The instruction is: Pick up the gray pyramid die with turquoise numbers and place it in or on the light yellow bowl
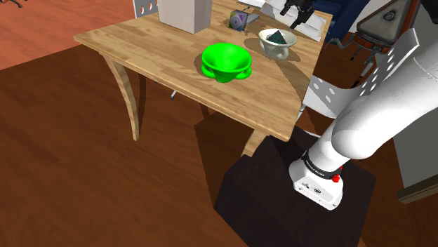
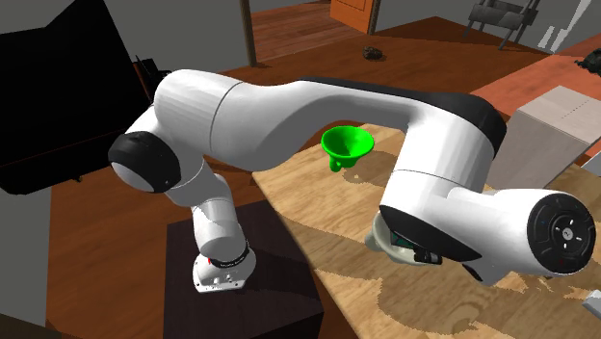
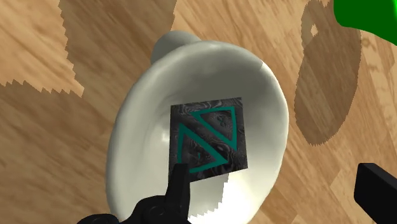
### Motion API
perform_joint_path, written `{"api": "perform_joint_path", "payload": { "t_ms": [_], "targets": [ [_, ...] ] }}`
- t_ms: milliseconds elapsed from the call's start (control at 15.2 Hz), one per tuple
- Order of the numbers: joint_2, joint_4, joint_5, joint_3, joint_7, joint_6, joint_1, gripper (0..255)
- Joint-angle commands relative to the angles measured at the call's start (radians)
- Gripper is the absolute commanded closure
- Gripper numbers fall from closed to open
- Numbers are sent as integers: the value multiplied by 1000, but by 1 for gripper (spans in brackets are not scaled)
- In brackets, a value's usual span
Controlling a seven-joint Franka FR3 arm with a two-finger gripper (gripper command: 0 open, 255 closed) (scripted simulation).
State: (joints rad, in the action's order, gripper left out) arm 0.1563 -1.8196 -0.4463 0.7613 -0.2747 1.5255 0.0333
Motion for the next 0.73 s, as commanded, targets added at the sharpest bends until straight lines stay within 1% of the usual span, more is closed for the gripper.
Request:
{"api": "perform_joint_path", "payload": {
  "t_ms": [0, 132, 660],
  "targets": [
    [-22, 62, -9, 21, -7, -57, -7, 0],
    [-58, 145, -28, 51, -20, -128, -17, 0],
    [-58, 145, -28, 50, -20, -128, -18, 0]
  ]
}}
